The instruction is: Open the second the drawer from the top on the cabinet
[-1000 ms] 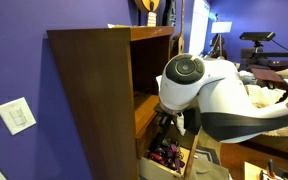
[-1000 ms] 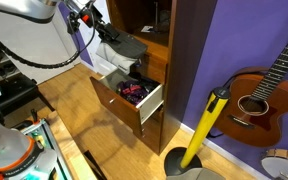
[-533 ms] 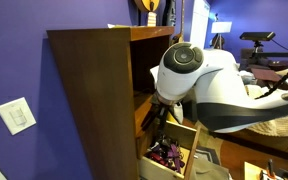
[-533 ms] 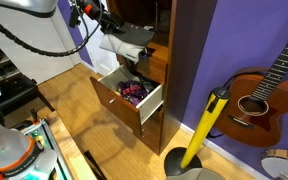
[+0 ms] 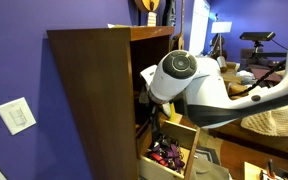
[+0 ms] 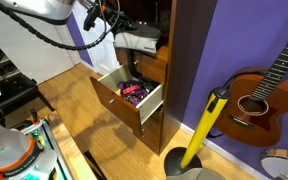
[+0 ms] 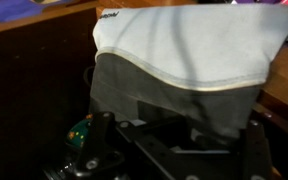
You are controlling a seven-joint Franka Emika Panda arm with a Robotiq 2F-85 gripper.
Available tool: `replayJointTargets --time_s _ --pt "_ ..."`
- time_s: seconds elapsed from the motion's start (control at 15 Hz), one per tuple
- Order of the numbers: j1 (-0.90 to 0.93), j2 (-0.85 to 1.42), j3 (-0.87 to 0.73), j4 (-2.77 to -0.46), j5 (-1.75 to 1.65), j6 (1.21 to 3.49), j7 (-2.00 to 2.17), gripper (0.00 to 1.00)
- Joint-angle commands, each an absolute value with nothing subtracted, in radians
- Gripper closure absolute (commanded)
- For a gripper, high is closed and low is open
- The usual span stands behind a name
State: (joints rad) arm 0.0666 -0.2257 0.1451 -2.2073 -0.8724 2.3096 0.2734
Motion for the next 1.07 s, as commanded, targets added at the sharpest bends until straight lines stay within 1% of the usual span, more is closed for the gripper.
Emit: replayJointTargets --time_s 0.0,0.47,0.53,0.6,0.67,1.0 --pt "0.058 -0.167 0.115 -2.177 -0.916 2.453 0.201 1.00" --pt "0.045 -0.115 0.068 -2.166 -0.872 2.615 0.052 1.00" --pt "0.043 -0.110 0.063 -2.164 -0.871 2.629 0.042 0.73" --pt "0.045 -0.109 0.060 -2.164 -0.862 2.637 0.024 0.71" --pt "0.047 -0.111 0.060 -2.166 -0.857 2.643 0.015 0.66" --pt "0.065 -0.144 0.073 -2.183 -0.799 2.620 -0.016 0.28"
